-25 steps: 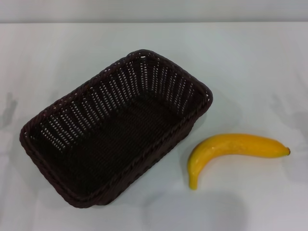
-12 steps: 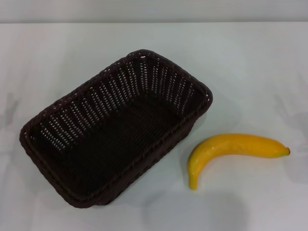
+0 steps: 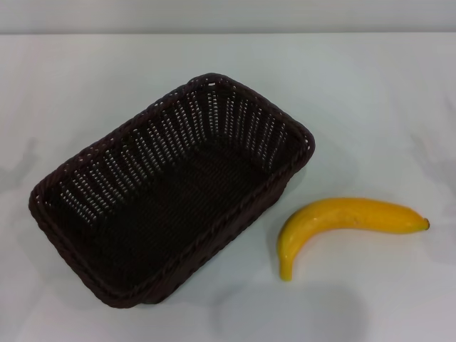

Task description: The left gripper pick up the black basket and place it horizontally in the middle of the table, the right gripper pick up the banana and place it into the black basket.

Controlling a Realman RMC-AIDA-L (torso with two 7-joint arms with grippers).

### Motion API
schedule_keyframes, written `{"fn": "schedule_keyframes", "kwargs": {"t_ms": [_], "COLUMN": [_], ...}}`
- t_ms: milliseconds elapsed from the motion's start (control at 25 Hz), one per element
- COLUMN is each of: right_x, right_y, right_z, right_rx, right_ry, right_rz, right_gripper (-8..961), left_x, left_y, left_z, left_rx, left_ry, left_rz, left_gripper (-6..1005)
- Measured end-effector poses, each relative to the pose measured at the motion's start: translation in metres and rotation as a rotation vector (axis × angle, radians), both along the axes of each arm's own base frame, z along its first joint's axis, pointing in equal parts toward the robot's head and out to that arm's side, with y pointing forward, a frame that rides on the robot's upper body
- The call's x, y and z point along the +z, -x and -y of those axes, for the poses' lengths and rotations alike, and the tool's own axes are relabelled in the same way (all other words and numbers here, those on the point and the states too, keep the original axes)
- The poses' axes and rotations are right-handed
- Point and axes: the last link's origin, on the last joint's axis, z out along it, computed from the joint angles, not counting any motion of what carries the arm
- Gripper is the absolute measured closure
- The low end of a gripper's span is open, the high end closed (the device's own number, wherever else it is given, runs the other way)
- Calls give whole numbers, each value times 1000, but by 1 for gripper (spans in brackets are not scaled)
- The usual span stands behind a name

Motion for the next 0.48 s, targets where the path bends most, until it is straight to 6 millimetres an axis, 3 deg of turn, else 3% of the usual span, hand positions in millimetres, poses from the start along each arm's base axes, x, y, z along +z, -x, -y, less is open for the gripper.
{"fn": "schedule_keyframes", "kwargs": {"t_ms": [240, 480], "right_x": [2, 4], "right_y": [-1, -4], "right_z": [-5, -9], "right_rx": [-18, -47], "right_ry": [-7, -13], "right_rz": [1, 0], "right_gripper": [78, 78], "left_x": [31, 96], "left_y": [-34, -72], "left_z": [-2, 7], "left_rx": [-341, -612], "left_ry": [369, 623], "left_rz": [-385, -631], "left_gripper": [124, 126]}}
